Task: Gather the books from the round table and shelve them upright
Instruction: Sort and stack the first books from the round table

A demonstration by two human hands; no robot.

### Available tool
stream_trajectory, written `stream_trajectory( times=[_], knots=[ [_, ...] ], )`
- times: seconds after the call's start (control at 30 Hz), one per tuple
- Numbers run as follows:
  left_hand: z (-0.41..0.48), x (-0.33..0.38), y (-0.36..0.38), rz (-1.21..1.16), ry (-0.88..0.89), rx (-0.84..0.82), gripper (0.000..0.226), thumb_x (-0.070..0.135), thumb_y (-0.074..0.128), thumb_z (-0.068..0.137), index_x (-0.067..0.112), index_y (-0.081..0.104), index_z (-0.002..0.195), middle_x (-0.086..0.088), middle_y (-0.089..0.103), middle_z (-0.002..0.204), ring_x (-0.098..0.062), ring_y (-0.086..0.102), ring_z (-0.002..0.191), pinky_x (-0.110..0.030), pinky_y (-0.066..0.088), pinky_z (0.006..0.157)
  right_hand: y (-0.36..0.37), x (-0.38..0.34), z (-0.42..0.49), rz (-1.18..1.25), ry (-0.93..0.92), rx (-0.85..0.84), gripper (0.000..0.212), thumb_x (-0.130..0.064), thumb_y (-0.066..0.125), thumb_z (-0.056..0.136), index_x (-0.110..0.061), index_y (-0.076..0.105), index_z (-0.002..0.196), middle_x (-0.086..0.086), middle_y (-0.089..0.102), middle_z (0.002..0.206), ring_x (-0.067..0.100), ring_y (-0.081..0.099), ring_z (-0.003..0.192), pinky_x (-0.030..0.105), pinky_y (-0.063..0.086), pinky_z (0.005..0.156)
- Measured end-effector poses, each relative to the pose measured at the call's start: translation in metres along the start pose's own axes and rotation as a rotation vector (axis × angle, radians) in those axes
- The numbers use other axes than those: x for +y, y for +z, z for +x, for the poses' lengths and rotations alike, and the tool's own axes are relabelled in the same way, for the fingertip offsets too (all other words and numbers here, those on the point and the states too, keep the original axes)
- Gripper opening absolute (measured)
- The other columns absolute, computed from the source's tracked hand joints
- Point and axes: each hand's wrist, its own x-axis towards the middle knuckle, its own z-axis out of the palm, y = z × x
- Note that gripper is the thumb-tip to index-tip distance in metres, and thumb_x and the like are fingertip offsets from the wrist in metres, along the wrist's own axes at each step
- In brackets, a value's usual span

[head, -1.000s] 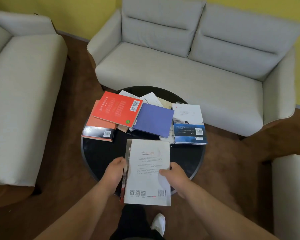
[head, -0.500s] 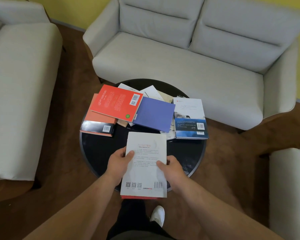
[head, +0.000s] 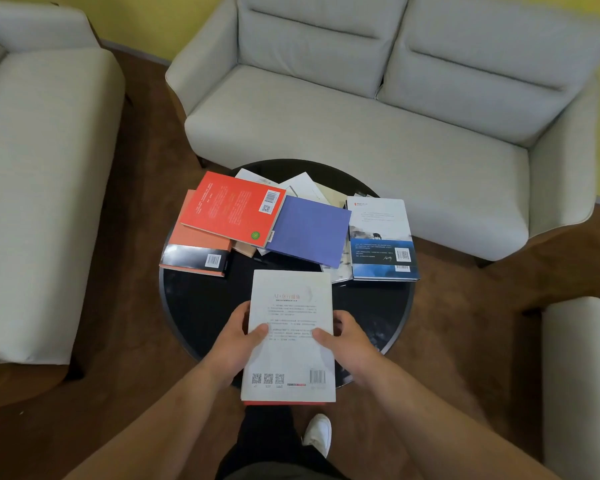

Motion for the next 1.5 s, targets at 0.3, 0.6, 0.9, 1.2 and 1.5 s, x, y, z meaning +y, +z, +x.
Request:
stream_trajectory(
  times=[0.3,0.6,0.9,1.2,1.5],
  knots=[
    [0.033,0.026,-0.017,0.133,0.006,0.179,0.009,0.023,0.052,0.101,0.026,0.061,0.1,0.005,0.067,0.102,-0.015,0.065,0.096,-0.025,0.048,0.072,-0.011,-0.035,0.028,-0.008,-0.104,0.254,0.025,-0.029,0.055,0.101,-0.025,0.049,0.125,-0.012,0.059,0.107,0.01,0.059,0.098,0.029,0.046,0.083],
    [0.131,0.109,-0.045,-0.241,-0.102,0.211,0.01,0.027,0.062,0.096,0.017,0.064,0.095,-0.006,0.066,0.096,-0.018,0.061,0.09,-0.04,0.051,0.095,-0.04,-0.158,0.119,-0.762,-0.397,0.201,0.046,-0.017,0.054,0.099,-0.007,0.046,0.144,0.012,0.052,0.143,0.03,0.052,0.128,0.036,0.042,0.104],
    [0.16,0.119,-0.039,-0.613,-0.256,0.509,0.034,0.028,0.072,0.089,0.01,0.059,0.115,-0.012,0.072,0.101,-0.029,0.073,0.086,-0.045,0.062,0.079,-0.041,-0.189,0.171,-1.268,-0.307,0.185,0.058,-0.047,0.058,0.092,-0.016,0.044,0.139,0.01,0.055,0.132,0.033,0.054,0.122,0.05,0.04,0.108],
    [0.143,0.139,-0.051,-0.753,-0.109,0.437,0.01,0.019,0.049,0.104,0.024,0.057,0.109,-0.003,0.072,0.107,-0.022,0.071,0.093,-0.047,0.059,0.081,-0.053,-0.189,0.156,-1.122,-0.252,0.132,0.041,-0.035,0.064,0.089,-0.013,0.055,0.122,0.011,0.06,0.117,0.031,0.06,0.101,0.039,0.052,0.081],
    [0.064,0.139,-0.071,-0.416,0.162,0.338,0.027,0.035,0.039,0.106,0.04,0.054,0.128,0.005,0.07,0.123,-0.024,0.07,0.108,-0.055,0.054,0.097,-0.086,-0.183,0.08,-0.78,-0.451,0.305,0.027,-0.029,0.058,0.097,-0.016,0.05,0.119,0.004,0.064,0.102,0.032,0.061,0.09,0.039,0.049,0.075]
  ],
)
